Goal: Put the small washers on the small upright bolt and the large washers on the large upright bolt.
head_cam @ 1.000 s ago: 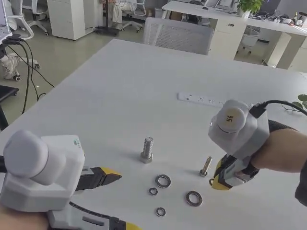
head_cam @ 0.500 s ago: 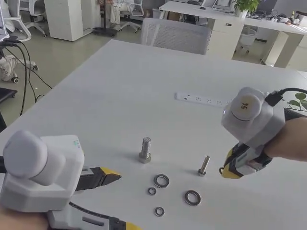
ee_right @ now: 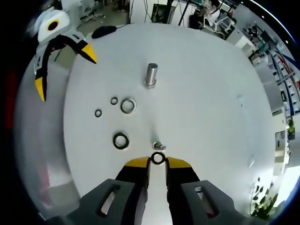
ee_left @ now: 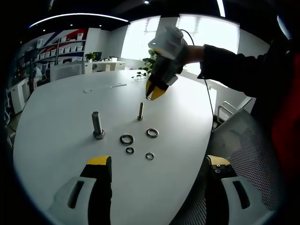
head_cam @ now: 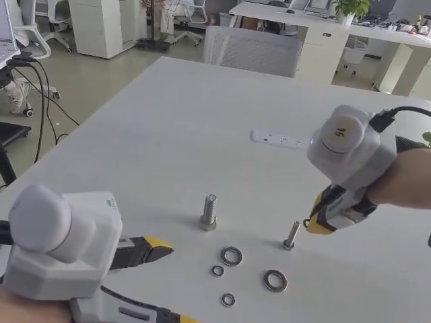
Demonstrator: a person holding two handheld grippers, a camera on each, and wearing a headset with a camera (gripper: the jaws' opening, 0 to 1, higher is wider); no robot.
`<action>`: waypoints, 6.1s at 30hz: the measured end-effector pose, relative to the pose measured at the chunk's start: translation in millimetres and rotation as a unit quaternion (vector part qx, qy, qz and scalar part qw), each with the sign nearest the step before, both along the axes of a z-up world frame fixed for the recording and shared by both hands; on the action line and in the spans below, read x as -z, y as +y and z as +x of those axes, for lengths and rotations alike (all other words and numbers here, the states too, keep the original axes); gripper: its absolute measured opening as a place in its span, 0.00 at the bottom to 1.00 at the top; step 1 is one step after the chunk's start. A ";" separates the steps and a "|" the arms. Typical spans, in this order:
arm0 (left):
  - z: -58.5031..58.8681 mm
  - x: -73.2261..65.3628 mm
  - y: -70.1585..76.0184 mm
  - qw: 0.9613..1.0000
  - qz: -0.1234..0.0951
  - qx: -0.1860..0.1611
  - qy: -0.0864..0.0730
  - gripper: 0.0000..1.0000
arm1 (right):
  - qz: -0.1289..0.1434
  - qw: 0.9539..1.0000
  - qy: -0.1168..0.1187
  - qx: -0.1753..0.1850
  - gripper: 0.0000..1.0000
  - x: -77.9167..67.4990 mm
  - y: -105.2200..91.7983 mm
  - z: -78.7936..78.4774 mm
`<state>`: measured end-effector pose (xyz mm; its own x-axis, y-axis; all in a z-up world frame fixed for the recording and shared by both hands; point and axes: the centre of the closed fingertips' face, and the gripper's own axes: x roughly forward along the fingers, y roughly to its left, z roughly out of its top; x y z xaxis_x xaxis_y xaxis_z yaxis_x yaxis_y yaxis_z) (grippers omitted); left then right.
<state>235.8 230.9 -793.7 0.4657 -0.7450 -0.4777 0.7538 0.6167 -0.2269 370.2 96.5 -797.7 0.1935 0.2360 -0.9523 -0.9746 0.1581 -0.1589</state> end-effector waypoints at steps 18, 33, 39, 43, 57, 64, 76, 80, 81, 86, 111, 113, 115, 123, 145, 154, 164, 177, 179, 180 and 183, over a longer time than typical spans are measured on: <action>0.0 4.1 2.0 1.000 0.000 -0.006 0.005 0.81 | -0.005 1.000 0.005 -0.011 0.14 10.7 6.8 10.0; 0.0 5.0 3.5 1.000 0.000 -0.010 0.008 0.81 | -0.014 1.000 0.016 -0.016 0.14 17.8 6.9 10.8; -0.2 4.6 3.4 1.000 -0.001 -0.010 0.009 0.81 | -0.016 1.000 0.020 -0.014 0.14 21.5 5.8 14.8; 0.6 4.3 4.0 1.000 -0.001 -0.011 0.010 0.81 | -0.016 1.000 0.022 -0.014 0.14 25.3 5.9 14.4; 1.7 5.3 3.4 1.000 0.001 -0.013 0.013 0.81 | -0.014 0.999 0.040 -0.010 0.14 46.3 7.5 15.4; 1.5 6.3 3.4 1.000 0.003 -0.012 0.016 0.81 | -0.014 0.999 0.049 -0.006 0.14 57.9 6.3 17.5; 1.0 9.5 5.9 1.000 0.004 -0.013 0.020 0.81 | -0.015 0.998 0.055 -0.004 0.14 66.0 7.9 12.2; 0.8 9.8 5.4 1.000 0.004 -0.011 0.020 0.81 | -0.015 0.998 0.055 -0.004 0.15 67.4 7.2 12.8; 0.7 9.8 5.2 1.000 0.004 -0.011 0.020 0.81 | -0.014 0.998 0.055 -0.004 0.15 67.6 7.2 12.6; 0.9 8.7 5.9 1.000 0.004 -0.012 0.019 0.81 | -0.010 0.998 0.055 -0.002 0.15 67.8 7.8 13.7; 1.5 7.1 2.8 1.000 0.007 -0.006 0.014 0.81 | -0.003 0.999 0.038 0.025 0.19 49.4 -19.9 0.7; 1.2 7.2 2.8 1.000 0.007 -0.005 0.013 0.81 | -0.002 0.999 0.036 0.027 0.19 48.0 -21.8 -1.7; 1.3 7.1 2.6 1.000 0.007 -0.005 0.013 0.81 | 0.000 0.999 0.035 0.029 0.19 46.4 -23.3 -5.7; 1.2 6.1 1.7 1.000 0.008 -0.003 0.011 0.81 | 0.006 0.999 0.033 0.029 0.20 42.5 -26.2 -20.4; -0.6 3.6 0.0 1.000 0.009 0.000 0.006 0.81 | 0.029 0.999 0.044 -0.006 0.20 36.1 0.3 -67.5; -2.1 1.0 1.1 1.000 0.008 0.000 0.002 0.81 | 0.027 0.997 0.055 -0.055 0.20 39.9 34.0 -87.0; -4.7 0.5 3.1 1.000 0.008 -0.002 0.000 0.81 | 0.022 0.993 0.066 -0.097 0.20 48.4 67.2 -99.8; -3.7 0.4 3.9 1.000 0.007 -0.003 -0.001 0.80 | 0.015 0.988 0.079 -0.130 0.20 62.7 94.4 -106.2; -3.5 0.4 4.1 1.000 0.007 -0.004 -0.001 0.80 | 0.009 0.988 0.077 -0.135 0.20 65.8 95.2 -106.0; -3.5 0.5 4.4 1.000 0.007 -0.004 -0.001 0.80 | 0.008 0.988 0.078 -0.136 0.20 67.1 96.0 -106.2; -3.1 -0.2 4.8 1.000 0.006 -0.005 0.000 0.80 | 0.010 0.987 0.080 -0.136 0.19 69.4 98.1 -105.8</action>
